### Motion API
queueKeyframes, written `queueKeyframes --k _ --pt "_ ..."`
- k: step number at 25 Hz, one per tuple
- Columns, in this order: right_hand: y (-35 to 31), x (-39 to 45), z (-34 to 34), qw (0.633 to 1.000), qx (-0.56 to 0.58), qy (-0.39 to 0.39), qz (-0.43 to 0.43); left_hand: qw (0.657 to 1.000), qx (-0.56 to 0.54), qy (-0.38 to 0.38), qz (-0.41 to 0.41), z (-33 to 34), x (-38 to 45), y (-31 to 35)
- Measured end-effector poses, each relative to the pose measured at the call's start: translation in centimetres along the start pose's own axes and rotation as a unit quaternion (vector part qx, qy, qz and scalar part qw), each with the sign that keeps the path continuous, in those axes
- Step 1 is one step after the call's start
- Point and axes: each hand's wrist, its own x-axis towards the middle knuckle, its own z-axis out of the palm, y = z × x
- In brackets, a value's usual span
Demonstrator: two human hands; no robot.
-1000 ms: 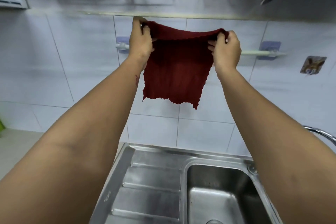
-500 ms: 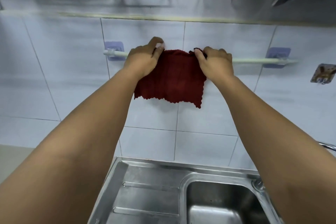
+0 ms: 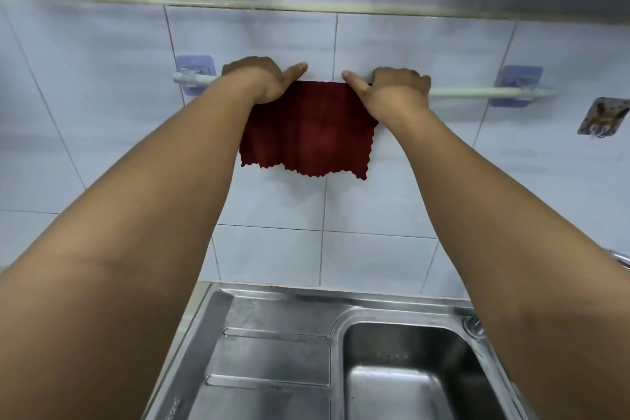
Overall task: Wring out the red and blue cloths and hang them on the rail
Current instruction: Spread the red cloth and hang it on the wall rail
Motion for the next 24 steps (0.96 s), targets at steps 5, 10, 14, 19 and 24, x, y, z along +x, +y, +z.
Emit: queueKeyframes --k 5,10,14,19,24 --pt "1.1 -1.4 1.4 0.987 0.067 0.125 -0.078 0.995 -0.023 0.068 0.070 0.3 -0.8 -0.7" --pt "2.0 -1.6 1.6 0.980 0.108 0.117 -0.121 0.994 -0.001 0.066 0.083 0.9 -0.7 -1.0" --pt "2.1 -1.4 1.7 0.979 0.121 0.110 -0.124 0.981 -0.052 0.127 0.139 1.4 -1.3 -1.5" --pt "1.9 -1.3 1.4 0.983 0.114 0.091 -0.112 0.972 -0.030 0.170 0.162 1.8 -2.5 -1.7" --pt "1.8 -1.2 0.8 0.988 0.105 0.044 -0.101 0.994 0.037 0.102 0.035 1.6 -1.9 -0.7"
